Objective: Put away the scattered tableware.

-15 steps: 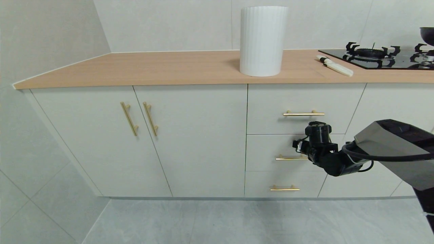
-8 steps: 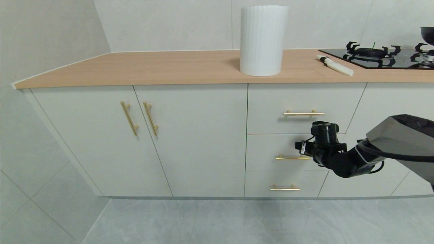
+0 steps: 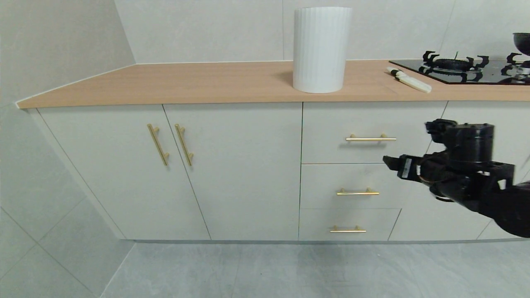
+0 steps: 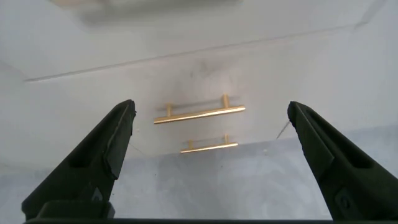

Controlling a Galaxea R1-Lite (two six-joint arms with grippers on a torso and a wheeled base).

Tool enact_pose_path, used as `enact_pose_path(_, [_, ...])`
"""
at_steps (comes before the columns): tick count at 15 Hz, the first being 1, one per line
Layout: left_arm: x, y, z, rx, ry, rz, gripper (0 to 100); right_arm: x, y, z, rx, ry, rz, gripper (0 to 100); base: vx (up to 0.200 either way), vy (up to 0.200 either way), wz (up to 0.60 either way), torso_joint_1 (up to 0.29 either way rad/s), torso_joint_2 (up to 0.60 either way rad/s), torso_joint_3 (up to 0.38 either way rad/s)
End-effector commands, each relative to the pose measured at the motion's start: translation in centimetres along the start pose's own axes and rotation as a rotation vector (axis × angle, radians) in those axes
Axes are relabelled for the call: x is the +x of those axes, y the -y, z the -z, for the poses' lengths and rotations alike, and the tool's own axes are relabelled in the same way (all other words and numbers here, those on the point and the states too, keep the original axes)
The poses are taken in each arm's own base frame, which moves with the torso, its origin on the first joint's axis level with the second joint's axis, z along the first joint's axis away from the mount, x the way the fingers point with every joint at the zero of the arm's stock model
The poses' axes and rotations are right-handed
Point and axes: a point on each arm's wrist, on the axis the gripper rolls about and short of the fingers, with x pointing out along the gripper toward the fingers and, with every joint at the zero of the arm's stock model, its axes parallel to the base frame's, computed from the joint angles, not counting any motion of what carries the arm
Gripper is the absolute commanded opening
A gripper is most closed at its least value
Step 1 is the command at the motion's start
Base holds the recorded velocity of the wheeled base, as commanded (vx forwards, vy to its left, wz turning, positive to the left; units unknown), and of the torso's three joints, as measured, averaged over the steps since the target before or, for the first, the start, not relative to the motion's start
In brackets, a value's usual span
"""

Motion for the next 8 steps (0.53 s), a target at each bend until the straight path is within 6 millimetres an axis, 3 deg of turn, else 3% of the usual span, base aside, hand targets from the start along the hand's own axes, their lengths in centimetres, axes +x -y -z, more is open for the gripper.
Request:
enact_pose_path(1, [0.0,0.0,0.0,-0.001,0.001,-0.001,100,-11.9,3.2,-1.3,-0.031,0.161,-0.05,100,0.0,0.0,0.0,0.0,0.0,0.0])
enact_pose_path(6, [0.0,0.0,0.0,0.001,0.001,-0.001,100,-21.6,7.9,0.6,-0.152,0.39,0.116,100,0.0,0.0,0.0,0.0,0.0,0.0])
enact_pose_path(8, [0.0,0.0,0.0,-0.001,-0.001,0.001,100,-23.6,9.8,1.9,-0.184,0.392,0.268,100,0.0,0.0,0.0,0.0,0.0,0.0])
